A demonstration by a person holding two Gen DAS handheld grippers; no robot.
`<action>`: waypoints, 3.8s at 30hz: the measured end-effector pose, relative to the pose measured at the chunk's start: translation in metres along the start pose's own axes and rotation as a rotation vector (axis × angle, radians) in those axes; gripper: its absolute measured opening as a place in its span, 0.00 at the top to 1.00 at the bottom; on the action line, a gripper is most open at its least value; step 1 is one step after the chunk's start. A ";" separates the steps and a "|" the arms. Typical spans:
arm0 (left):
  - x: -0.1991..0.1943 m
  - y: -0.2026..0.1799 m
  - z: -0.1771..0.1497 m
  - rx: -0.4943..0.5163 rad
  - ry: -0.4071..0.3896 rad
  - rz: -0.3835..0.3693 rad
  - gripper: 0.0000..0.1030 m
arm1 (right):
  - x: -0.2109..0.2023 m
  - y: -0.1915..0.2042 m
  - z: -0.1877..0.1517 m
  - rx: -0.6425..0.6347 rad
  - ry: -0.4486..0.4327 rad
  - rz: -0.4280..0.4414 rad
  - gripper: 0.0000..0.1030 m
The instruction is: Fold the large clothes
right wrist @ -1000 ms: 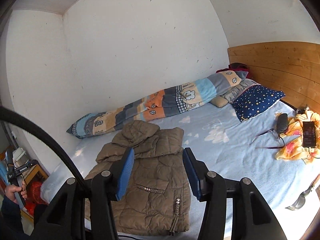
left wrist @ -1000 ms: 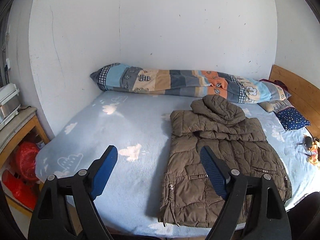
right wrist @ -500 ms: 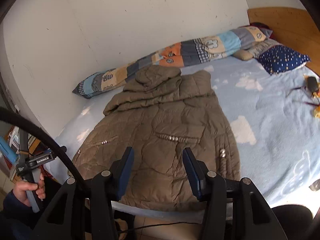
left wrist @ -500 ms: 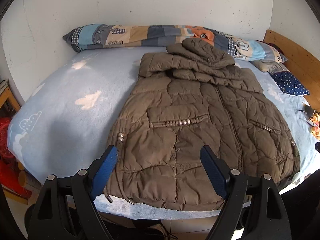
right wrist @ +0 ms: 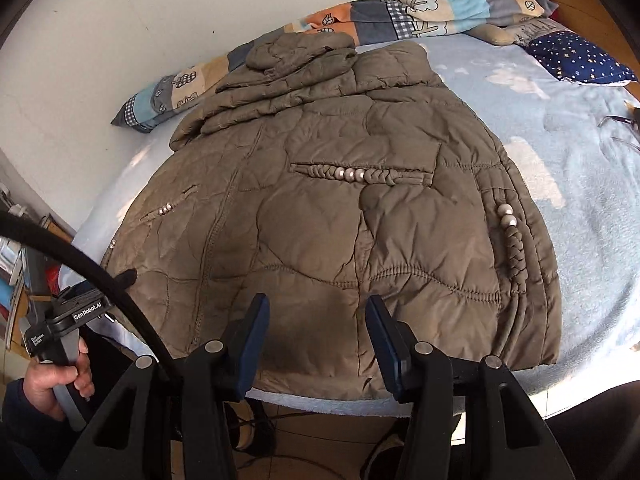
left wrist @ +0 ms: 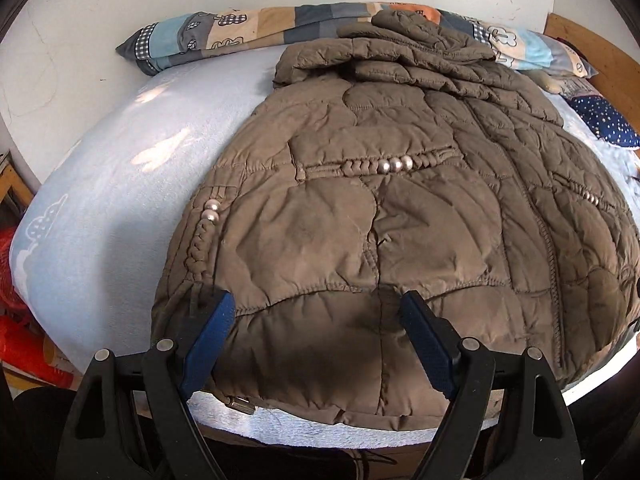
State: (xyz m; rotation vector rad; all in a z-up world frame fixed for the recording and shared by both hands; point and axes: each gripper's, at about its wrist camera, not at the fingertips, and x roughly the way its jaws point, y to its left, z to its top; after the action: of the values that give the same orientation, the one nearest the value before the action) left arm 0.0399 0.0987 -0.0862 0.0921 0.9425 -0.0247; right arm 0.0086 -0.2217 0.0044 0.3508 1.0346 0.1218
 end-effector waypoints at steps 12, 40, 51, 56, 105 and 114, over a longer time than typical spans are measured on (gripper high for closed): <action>0.009 0.002 -0.004 0.013 -0.001 0.000 0.17 | 0.022 0.001 -0.005 0.007 0.070 -0.035 0.47; -0.003 0.012 -0.003 -0.054 -0.042 -0.009 0.17 | 0.002 -0.042 -0.012 0.160 0.009 0.004 0.47; -0.018 0.035 0.002 -0.122 -0.079 0.000 0.17 | -0.014 -0.059 -0.010 0.241 -0.052 0.046 0.47; -0.024 0.063 0.016 -0.165 -0.064 -0.011 0.17 | -0.035 -0.070 -0.001 0.238 -0.110 0.005 0.47; 0.040 0.130 -0.016 -0.529 0.268 -0.248 0.17 | 0.001 -0.122 0.002 0.363 0.083 -0.032 0.81; 0.037 0.101 -0.005 -0.385 0.212 -0.217 0.39 | 0.011 -0.122 0.006 0.389 0.111 -0.022 0.61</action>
State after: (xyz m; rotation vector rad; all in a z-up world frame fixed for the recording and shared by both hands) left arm 0.0637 0.2010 -0.1125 -0.3698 1.1500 -0.0342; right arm 0.0112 -0.3348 -0.0439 0.6911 1.1719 -0.0834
